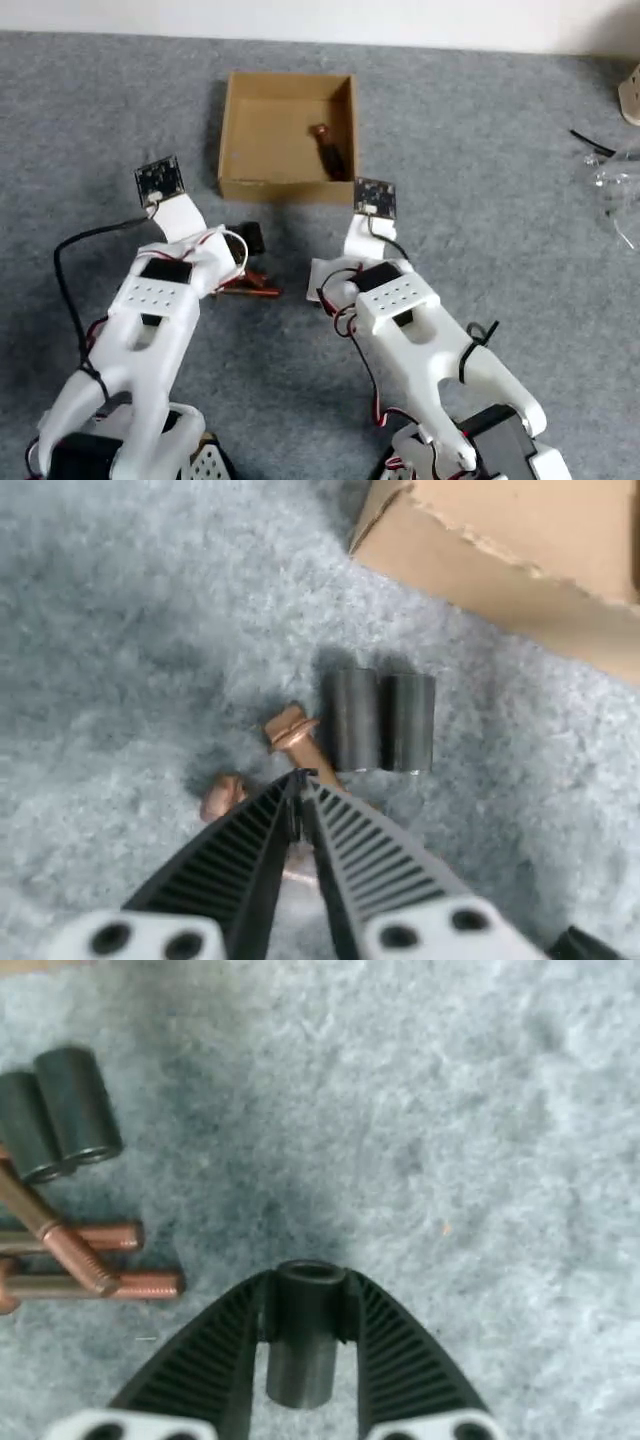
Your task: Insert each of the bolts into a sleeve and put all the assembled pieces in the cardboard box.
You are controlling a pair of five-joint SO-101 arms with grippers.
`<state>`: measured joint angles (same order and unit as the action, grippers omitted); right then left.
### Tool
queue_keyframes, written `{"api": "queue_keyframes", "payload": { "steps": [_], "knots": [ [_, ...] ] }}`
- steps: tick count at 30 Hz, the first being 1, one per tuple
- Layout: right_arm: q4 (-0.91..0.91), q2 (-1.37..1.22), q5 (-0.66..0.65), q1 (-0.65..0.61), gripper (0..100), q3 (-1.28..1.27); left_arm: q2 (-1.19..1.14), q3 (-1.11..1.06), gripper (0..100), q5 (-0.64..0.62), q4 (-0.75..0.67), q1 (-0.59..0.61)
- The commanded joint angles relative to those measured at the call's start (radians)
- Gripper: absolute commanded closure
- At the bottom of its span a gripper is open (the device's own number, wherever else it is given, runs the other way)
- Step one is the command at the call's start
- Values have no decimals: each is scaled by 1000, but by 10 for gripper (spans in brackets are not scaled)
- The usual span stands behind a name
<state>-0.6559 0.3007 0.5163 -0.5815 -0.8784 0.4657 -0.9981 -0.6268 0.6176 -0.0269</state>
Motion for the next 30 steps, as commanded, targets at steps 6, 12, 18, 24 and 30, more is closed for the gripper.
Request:
{"api": "queue_keyframes", "payload": {
  "steps": [6,12,18,24,30],
  "knots": [
    [-7,51,-15,19,994,19,-108,85,889,-55,-17,-16],
    [-7,51,-15,19,994,19,-240,150,889,-74,-17,-18],
    [-7,51,-15,21,994,19,-325,189,889,-75,-14,-24],
    [-7,51,-15,22,994,19,-351,189,889,-75,-12,-61],
    [-7,51,-15,22,994,19,-358,191,889,-78,38,-64]
  ]
}}
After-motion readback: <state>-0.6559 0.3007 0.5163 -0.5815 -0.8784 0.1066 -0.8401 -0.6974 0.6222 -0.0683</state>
